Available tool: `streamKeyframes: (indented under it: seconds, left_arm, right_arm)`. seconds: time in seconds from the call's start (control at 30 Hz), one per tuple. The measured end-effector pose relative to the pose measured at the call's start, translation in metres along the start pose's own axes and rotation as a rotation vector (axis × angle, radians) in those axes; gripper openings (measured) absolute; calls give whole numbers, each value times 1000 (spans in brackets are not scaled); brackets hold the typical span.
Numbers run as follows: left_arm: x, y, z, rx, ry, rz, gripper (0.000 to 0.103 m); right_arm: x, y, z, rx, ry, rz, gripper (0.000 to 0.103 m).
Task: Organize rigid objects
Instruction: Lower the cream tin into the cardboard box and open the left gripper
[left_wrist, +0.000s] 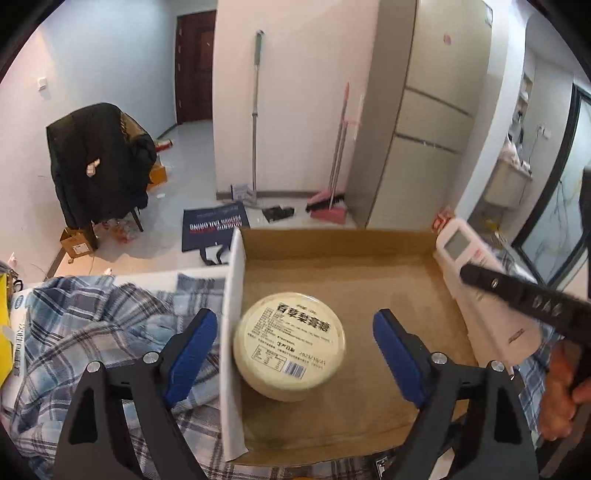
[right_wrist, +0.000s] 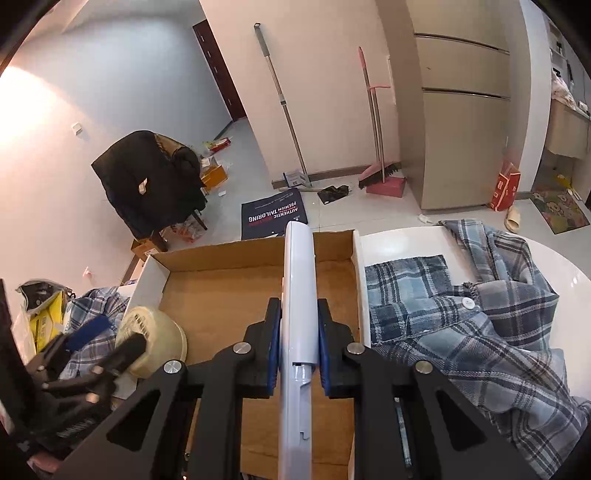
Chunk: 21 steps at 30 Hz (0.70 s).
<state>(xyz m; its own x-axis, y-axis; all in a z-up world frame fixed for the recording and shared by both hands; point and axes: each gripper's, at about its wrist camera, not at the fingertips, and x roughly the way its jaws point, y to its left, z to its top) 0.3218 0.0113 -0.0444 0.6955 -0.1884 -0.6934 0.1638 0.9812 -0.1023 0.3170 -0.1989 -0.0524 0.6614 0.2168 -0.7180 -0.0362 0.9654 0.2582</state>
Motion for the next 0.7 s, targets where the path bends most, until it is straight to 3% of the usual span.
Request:
streamKeyframes:
  seconds: [0.17, 0.3, 0.7]
  left_arm:
    - [-19, 12, 4, -60, -90, 0, 88]
    - [-32, 16, 6, -90, -167, 28, 88]
    - [-39, 3, 10, -35, -154, 40, 89]
  right_arm:
    - [9, -9, 3, 51, -46, -24, 16]
    - [24, -10, 3, 35, 0, -27, 16]
    - [35, -11, -2, 34, 24, -48, 16]
